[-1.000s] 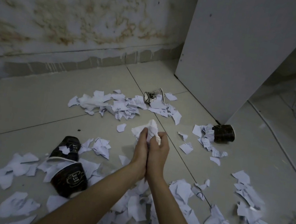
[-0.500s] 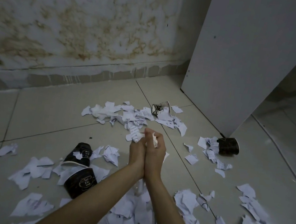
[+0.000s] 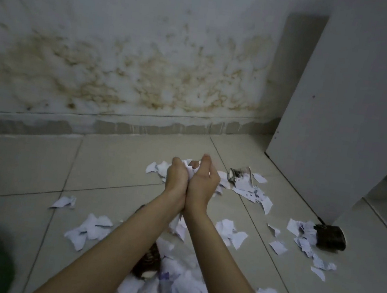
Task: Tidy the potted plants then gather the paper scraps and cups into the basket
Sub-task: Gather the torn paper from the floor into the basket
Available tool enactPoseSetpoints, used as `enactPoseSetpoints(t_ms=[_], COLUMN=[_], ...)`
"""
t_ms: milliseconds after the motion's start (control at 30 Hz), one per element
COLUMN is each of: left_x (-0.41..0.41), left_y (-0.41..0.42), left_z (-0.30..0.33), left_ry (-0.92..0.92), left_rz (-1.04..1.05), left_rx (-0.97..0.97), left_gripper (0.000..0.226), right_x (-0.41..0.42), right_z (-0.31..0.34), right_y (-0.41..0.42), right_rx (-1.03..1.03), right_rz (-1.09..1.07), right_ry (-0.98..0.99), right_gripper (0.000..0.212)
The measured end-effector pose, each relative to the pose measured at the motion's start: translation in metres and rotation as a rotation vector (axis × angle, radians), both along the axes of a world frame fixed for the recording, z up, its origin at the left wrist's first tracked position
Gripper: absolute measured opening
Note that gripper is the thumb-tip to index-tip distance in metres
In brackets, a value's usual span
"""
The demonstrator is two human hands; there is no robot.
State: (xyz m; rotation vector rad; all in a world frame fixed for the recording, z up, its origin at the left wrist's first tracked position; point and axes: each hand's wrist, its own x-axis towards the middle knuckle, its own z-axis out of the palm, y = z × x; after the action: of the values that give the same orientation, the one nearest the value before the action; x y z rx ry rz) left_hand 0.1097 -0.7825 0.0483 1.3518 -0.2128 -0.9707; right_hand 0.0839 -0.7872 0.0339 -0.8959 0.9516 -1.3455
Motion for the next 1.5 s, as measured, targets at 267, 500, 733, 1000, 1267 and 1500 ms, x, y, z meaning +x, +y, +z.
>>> enactPoseSetpoints(t_ms=[267, 500, 733, 1000, 1267, 1500], left_x=[0.123, 0.200, 0.236, 0.270, 0.282, 0.280], left_y=[0.072, 0.167, 0.233, 0.270, 0.292, 0.309], left_z=[0.071, 0.086, 0.071, 0.017, -0.007, 0.001], left_ry=[-0.233, -0.388, -0.355, -0.419, -0.509, -0.640], left_rz=[0.281, 0.646, 0.891, 0.751, 0.207, 0.069], left_rx=[-0.033, 0.060, 0.074, 0.376, 1.126, 1.299], left_gripper=[0.039, 0.039, 0.035, 0.043, 0.077, 0.092], right_x=[0.124, 0.211, 0.252, 0.272, 0.274, 0.279], right_z=[0.076, 0.089, 0.071, 0.025, 0.010, 0.027], right_y=[0.064, 0.149, 0.213, 0.219, 0.197, 0.210], right_rx=[-0.010, 0.140, 0.124, -0.055, -0.271, -0.454], right_rz=[0.338, 0.722, 0.988, 1.276, 1.421, 1.553], right_ry=[-0.195, -0.404, -0.324, 0.141, 0.605, 0.869], right_gripper=[0.050, 0.062, 0.050, 0.020, 0.071, 0.068])
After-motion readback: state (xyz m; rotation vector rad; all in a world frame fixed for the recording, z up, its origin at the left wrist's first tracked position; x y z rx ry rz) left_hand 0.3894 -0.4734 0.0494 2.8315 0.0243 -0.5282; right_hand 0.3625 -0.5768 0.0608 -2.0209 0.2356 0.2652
